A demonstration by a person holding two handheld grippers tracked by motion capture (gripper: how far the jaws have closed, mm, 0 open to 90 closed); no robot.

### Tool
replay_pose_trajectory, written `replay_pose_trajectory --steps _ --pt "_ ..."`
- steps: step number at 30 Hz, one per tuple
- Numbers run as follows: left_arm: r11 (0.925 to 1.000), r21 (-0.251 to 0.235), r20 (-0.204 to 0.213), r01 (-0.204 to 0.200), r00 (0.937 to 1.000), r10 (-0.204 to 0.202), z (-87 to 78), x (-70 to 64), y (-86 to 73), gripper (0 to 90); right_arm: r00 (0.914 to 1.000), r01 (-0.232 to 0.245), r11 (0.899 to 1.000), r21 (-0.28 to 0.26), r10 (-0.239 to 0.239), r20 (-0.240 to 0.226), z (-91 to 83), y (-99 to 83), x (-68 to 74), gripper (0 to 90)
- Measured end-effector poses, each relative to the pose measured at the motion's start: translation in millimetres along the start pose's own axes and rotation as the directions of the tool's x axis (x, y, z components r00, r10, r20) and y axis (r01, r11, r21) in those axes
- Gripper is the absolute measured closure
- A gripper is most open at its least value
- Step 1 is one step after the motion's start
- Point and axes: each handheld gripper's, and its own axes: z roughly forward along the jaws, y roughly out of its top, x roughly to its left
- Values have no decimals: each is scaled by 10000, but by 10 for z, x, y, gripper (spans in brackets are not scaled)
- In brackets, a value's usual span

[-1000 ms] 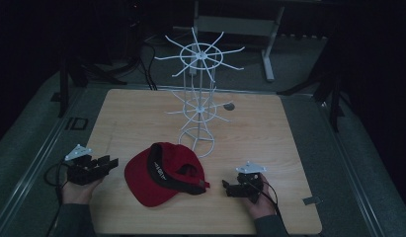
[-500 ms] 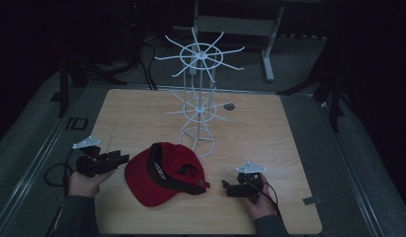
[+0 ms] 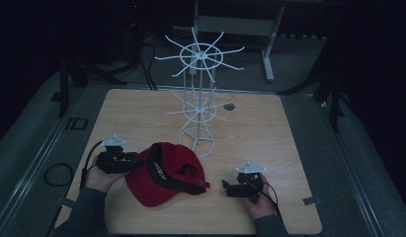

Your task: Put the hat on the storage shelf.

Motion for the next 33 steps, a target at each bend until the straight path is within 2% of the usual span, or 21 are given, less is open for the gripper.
replay_pose_trajectory --steps 5,8,11,13,15,17,18,19,20,22,23,25,28,30,33 --pt "9997 126 -322 -213 9992 217 -21 -23 -19 677 10000 5 10000 0 -5 -1 0 0 0 117" --pt "9999 -148 -386 -18 9993 12 -121 10 -82 728 10000 1 10000 5 -1 -2 -1 0 0 117" --pt "9995 -311 -692 13 9976 -34 -203 42 -151 752 10000 9 10000 -12 -9 -1 1 -1 0 117" --pt "9980 -565 -910 298 9952 -349 -268 91 -201 767 10000 5 10000 -9 -5 -2 1 0 0 117" --pt "9937 -885 -1217 693 9893 -799 -334 158 -250 779 10000 1 10000 -11 -1 -2 1 0 0 117" --pt "9851 -1266 -1610 1166 9775 -1364 -399 226 -293 792 10000 5 10000 -10 -5 -2 1 0 0 117" --pt "9784 -1491 -1899 1433 9669 -1705 -431 265 -314 796 10000 7 10000 -10 -7 -2 1 0 0 117" --pt "9729 -1631 -2003 1641 9600 -1955 -448 285 -326 805 10000 -1 10000 -10 1 -4 1 0 0 117" --pt "9638 -1835 -2174 1937 9481 -2320 -464 315 -344 813 10000 5 10000 -10 -5 -2 1 0 0 117" --pt "9521 -1979 -2168 2332 9368 -2745 -472 344 -366 829 10000 2 10000 -9 -2 -2 1 0 0 117" --pt "9509 -1957 -2090 2397 9372 -2792 -468 348 -371 835 10000 1 10000 -12 -1 -4 1 0 0 117" --pt "9540 -1757 -1711 2428 9468 -2725 -441 337 -382 827 10000 3 10000 -10 -3 -2 1 0 0 117" --pt "9681 -1162 -1277 2220 9633 -2362 -355 294 -388 772 10000 3 10000 -11 -3 -3 1 0 0 117" --pt "9718 -922 -1099 2171 9678 -2267 -291 272 -400 736 10000 18 10000 -20 -18 -2 1 0 -1 117" --pt "9729 -632 -718 2224 9713 -2267 -224 265 -410 708 10000 -8 10000 -4 8 -5 1 -1 1 117"
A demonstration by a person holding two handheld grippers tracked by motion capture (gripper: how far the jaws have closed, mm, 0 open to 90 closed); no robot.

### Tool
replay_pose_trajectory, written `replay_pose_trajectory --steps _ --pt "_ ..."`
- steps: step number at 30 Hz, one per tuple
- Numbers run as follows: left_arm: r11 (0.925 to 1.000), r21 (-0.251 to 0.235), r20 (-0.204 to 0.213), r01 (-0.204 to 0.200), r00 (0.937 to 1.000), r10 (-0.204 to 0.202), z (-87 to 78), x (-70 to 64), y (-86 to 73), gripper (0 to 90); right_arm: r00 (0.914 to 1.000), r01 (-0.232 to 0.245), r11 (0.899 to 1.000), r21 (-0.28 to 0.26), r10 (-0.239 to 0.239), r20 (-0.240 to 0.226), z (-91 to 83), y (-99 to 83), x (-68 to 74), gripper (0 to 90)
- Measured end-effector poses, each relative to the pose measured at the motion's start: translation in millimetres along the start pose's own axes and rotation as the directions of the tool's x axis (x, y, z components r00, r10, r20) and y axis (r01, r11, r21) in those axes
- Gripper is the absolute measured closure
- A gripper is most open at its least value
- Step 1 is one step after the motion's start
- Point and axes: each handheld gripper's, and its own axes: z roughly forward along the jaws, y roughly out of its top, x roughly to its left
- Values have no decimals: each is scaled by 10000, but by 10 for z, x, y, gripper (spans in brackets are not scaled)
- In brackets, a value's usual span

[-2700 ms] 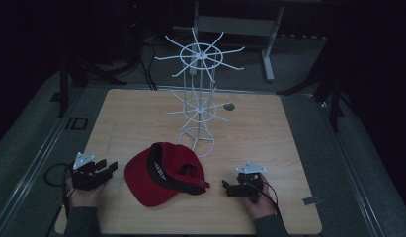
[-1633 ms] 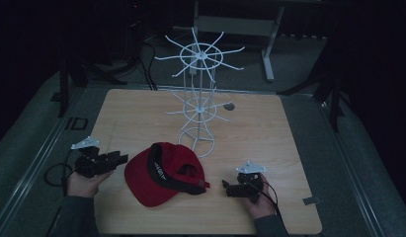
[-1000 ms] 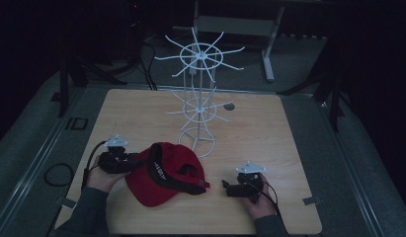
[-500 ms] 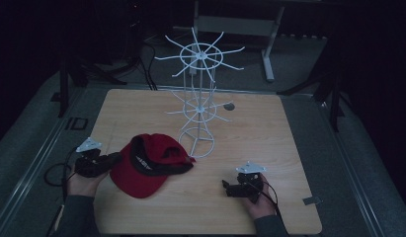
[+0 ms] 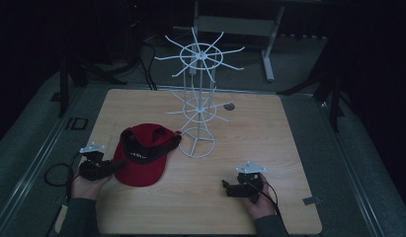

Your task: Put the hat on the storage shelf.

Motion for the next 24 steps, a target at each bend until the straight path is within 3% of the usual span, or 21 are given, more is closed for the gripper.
replay_pose_trajectory --steps 6,11,16,21,24 --pt "9978 638 724 -180 9973 134 120 -42 -28 700 10000 1 10000 0 -1 -1 0 0 0 117" --pt "9943 1017 1036 -316 9944 210 201 -84 -54 702 10000 2 10000 -2 -2 0 0 0 0 117" --pt "9975 705 1210 -13 9926 -73 174 -96 -34 770 10000 -1 10000 -2 1 -1 0 0 0 117" --pt "9979 48 1316 646 9892 -647 117 -54 -9 831 10000 4 10000 -3 -4 -2 0 0 0 117" --pt "9974 -170 1212 697 9904 -671 89 -68 12 850 10000 4 10000 -1 -4 -1 0 0 0 117"
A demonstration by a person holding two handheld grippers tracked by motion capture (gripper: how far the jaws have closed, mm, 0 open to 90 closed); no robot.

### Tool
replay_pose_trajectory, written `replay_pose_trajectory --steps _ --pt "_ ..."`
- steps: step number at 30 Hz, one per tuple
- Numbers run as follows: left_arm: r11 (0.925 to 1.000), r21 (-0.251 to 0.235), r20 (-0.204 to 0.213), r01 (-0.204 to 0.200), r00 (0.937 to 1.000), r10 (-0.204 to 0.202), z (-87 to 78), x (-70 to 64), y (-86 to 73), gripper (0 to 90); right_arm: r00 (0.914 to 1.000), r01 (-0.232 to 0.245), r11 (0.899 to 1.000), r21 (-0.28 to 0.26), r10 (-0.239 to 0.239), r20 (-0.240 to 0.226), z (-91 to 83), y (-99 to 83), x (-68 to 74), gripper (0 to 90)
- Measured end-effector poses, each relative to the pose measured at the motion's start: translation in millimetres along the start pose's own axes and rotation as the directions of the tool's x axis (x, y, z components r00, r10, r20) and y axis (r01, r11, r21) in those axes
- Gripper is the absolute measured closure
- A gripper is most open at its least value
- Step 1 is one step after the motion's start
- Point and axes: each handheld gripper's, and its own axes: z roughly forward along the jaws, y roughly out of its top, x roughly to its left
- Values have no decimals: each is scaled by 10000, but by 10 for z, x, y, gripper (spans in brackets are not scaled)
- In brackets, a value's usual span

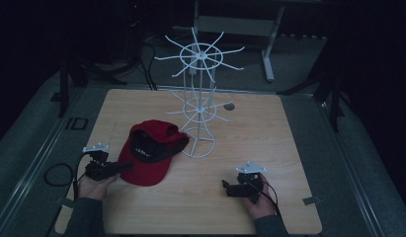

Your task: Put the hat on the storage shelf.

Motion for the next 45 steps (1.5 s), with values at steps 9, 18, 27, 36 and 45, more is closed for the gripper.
replay_pose_trajectory --steps 9,18,27,36,45 --pt "9992 -395 -205 -113 9997 105 -40 -62 86 853 10000 4 10000 -1 -4 1 0 0 0 117" --pt "9959 -668 -704 -617 9959 570 -112 -145 232 854 10000 4 10000 -4 -4 3 0 0 0 117" --pt "9912 -1176 -991 -609 9939 493 -196 -186 347 854 10000 6 10000 -7 -6 5 0 0 -1 117" --pt "9860 -1531 -1093 -657 9928 492 -246 -222 436 854 10000 7 10000 13 -7 5 -1 1 0 117" --pt "9780 -1960 -1322 -720 9901 465 -355 -248 521 854 10000 0 10000 4 0 5 -1 1 0 117"
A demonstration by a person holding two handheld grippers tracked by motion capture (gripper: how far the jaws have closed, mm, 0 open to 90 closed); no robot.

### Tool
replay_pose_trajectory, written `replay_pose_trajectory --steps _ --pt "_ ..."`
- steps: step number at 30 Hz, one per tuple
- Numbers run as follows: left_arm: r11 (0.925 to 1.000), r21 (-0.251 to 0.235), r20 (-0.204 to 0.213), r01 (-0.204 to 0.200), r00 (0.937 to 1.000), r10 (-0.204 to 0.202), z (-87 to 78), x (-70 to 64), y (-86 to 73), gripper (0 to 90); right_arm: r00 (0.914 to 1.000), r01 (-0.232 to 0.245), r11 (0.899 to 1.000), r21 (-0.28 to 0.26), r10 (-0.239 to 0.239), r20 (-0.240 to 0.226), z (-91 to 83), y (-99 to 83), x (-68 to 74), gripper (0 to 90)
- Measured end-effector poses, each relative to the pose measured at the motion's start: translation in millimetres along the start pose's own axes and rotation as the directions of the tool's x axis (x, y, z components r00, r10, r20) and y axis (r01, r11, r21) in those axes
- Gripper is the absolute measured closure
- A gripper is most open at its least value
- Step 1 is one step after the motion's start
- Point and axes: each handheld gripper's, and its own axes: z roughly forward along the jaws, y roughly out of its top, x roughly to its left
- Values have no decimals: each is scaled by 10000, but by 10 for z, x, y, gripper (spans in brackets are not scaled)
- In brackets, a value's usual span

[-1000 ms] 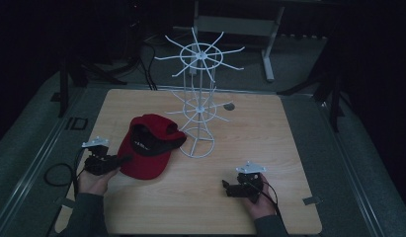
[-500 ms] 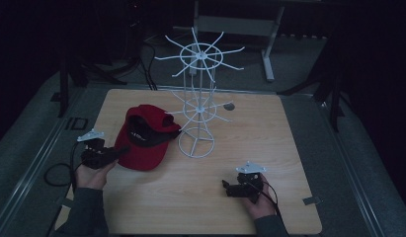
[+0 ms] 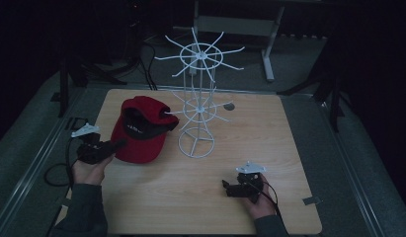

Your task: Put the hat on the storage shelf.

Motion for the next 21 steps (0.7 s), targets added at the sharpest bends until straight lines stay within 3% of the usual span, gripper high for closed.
replay_pose_trajectory --steps 9,21 --pt "9967 -771 -366 243 9990 -271 -126 11 95 855 10000 0 10000 -5 0 1 0 0 0 117" --pt "9931 -1176 -540 22 9985 -86 -239 -25 268 855 10000 11 10000 -8 -11 1 1 0 -1 117"
